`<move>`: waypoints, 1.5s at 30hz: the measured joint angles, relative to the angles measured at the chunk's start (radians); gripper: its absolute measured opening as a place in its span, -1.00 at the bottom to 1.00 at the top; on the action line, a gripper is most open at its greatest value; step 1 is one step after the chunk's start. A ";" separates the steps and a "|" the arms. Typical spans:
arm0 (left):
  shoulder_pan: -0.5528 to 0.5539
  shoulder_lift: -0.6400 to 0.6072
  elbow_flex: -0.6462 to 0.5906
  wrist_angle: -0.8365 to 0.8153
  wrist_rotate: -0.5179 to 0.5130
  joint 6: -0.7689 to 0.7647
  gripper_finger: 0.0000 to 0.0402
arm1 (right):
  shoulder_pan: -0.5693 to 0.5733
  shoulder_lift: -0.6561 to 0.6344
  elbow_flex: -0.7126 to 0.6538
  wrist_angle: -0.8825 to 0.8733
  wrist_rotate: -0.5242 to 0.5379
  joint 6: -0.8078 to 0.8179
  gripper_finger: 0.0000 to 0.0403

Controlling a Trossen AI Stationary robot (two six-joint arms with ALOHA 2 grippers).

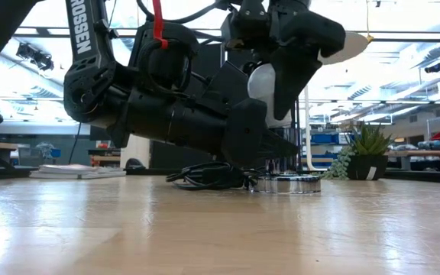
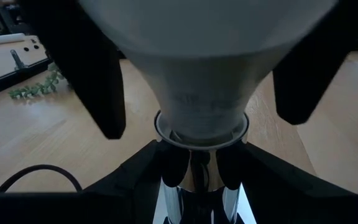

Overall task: Screw lightbulb
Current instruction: Insert the lightbulb into the lamp

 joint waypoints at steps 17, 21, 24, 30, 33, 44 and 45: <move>0.000 0.000 0.000 -0.001 0.002 -0.001 0.02 | 0.000 -0.001 0.000 -0.075 -0.001 0.052 0.60; 0.000 0.000 0.000 -0.001 0.002 -0.001 0.02 | 0.000 -0.001 0.025 -0.127 -0.001 0.052 0.72; 0.000 0.000 0.000 -0.001 0.002 -0.001 0.02 | 0.000 -0.001 0.050 -0.144 -0.001 0.068 0.77; 0.000 0.000 0.000 -0.001 0.002 -0.013 0.02 | 0.000 -0.002 0.065 -0.195 -0.001 0.082 0.77; 0.000 0.000 0.000 -0.001 0.002 -0.015 0.02 | 0.000 -0.002 0.065 -0.204 -0.002 0.104 0.76; -0.007 0.004 -0.003 -0.021 0.001 -0.022 0.13 | 0.005 -0.007 0.065 -0.191 -0.002 0.132 0.75; -0.008 0.006 -0.004 -0.025 0.003 -0.021 0.17 | 0.007 -0.007 0.065 -0.188 -0.002 0.134 0.75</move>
